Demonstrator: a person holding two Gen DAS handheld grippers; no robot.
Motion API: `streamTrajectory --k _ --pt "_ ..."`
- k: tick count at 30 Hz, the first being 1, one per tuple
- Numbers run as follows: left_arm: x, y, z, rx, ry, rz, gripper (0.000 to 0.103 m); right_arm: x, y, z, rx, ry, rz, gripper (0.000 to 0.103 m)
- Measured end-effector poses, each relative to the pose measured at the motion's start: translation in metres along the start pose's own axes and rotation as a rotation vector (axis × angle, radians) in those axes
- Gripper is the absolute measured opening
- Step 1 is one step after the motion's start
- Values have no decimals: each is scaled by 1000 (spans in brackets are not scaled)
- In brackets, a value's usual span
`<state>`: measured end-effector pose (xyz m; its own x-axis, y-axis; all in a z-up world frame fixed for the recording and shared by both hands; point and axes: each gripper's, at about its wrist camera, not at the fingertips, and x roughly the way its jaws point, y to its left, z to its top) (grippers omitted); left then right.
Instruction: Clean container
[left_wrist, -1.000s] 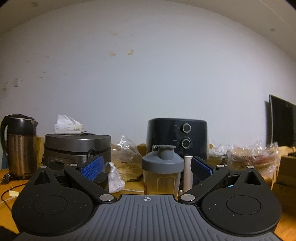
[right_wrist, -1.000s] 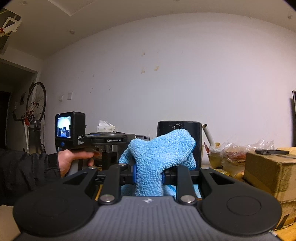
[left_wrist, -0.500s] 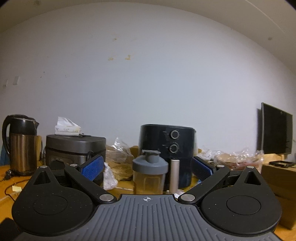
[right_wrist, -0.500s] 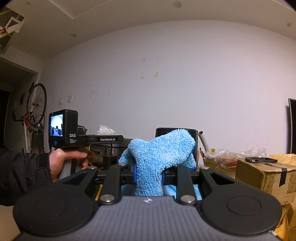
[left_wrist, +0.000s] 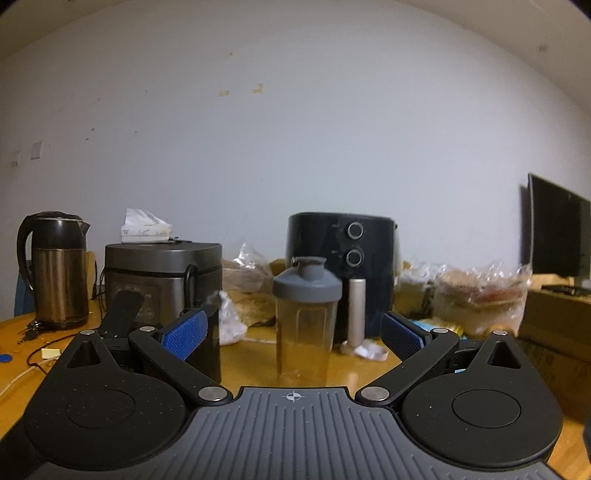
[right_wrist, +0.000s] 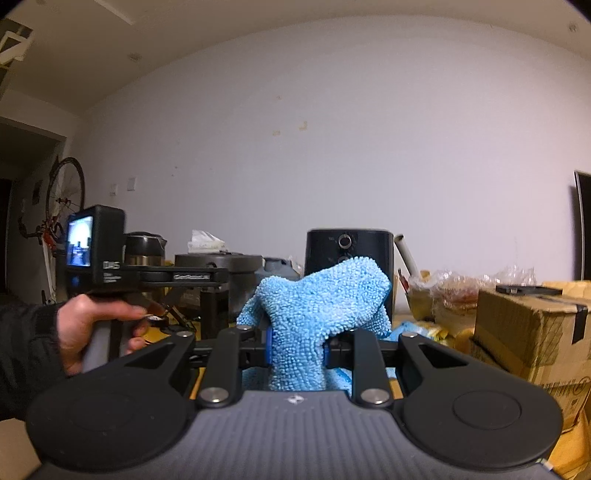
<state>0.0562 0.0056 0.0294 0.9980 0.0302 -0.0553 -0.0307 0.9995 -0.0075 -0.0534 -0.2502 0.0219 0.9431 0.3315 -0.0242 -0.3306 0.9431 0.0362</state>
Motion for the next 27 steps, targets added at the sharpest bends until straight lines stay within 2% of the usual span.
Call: streamTrajectory --k 9,13,18,27 --pt "-2 3 -5 -1 76 -18 103 44 -15 10 38 152 7 21" --pt "0 2 -9 24 111 0 103 64 -16 13 37 208 31 21" --pt "5 6 -12 -6 190 -25 103 82 -21 13 39 280 53 21" --pt "10 6 -18 -11 288 -3 103 115 -29 10 6 443 59 21"
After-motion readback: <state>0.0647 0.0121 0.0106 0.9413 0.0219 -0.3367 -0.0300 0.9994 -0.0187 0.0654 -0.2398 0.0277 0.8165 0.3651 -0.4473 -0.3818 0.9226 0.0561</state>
